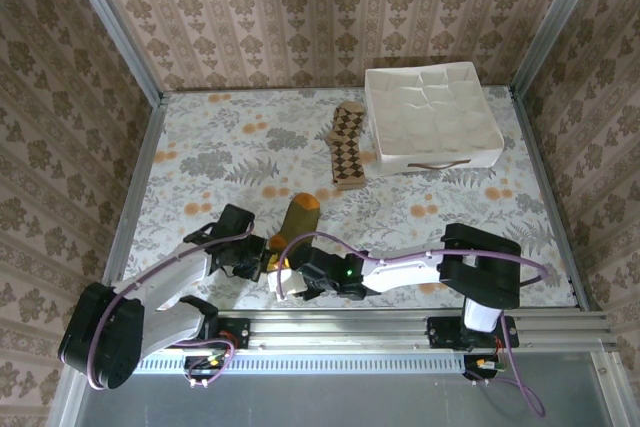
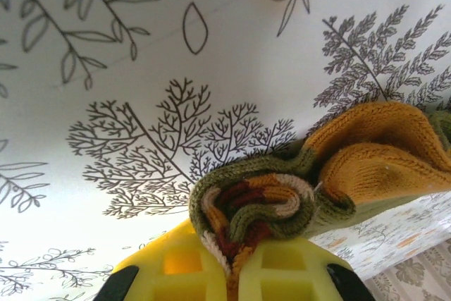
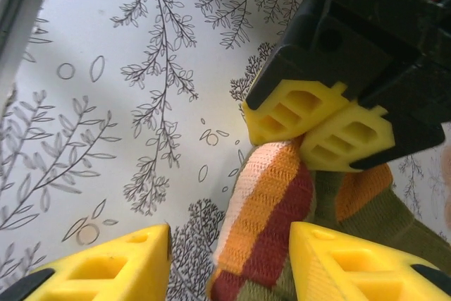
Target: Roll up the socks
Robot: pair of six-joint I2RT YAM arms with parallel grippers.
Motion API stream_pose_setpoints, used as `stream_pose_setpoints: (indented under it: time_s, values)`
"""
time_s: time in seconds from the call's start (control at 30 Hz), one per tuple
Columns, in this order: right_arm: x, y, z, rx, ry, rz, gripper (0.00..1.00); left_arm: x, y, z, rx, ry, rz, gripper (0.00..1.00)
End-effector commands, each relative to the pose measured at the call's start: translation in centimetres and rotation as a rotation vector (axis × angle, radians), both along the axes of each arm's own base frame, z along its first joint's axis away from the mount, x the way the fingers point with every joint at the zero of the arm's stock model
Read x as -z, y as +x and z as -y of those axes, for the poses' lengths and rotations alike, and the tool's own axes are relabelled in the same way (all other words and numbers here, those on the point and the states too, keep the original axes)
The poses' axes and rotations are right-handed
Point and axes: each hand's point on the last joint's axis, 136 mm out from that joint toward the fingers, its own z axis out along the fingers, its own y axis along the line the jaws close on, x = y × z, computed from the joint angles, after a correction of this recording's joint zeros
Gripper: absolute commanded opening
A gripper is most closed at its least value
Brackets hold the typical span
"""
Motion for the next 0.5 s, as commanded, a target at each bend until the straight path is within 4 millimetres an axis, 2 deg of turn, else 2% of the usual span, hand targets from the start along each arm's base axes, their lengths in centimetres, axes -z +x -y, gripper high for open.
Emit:
stream_pose_setpoints:
  time_s: [0.0,0.07,0.23,0.37,0.4,0.47]
  values:
    - [0.3,1.7,-0.6,0.034,-0.033,0.091,0.45,3.9,-5.7,-4.7,0.003,0.22,-0.234,0.0]
    - [1.1,2.4,-0.4,0.062,-0.056,0.108,0.41,3.8,-5.7,-4.7,0.006,0.22,-0.232,0.0]
    - [3.3,3.8,0.8,0.161,-0.113,0.082,0.23,3.7,-5.5,-4.6,0.015,0.215,-0.223,0.0]
    - [4.8,3.4,2.1,0.192,-0.148,-0.018,0.04,3.3,-4.9,-4.5,0.018,0.206,-0.197,0.0]
    - [5.1,3.1,2.3,0.196,-0.15,-0.062,0.01,2.9,-4.4,-4.5,0.015,0.204,-0.175,0.01]
    - [5.7,2.4,2.8,0.197,-0.159,-0.156,0.0,1.9,-3.2,-4.4,0.01,0.204,-0.111,0.14]
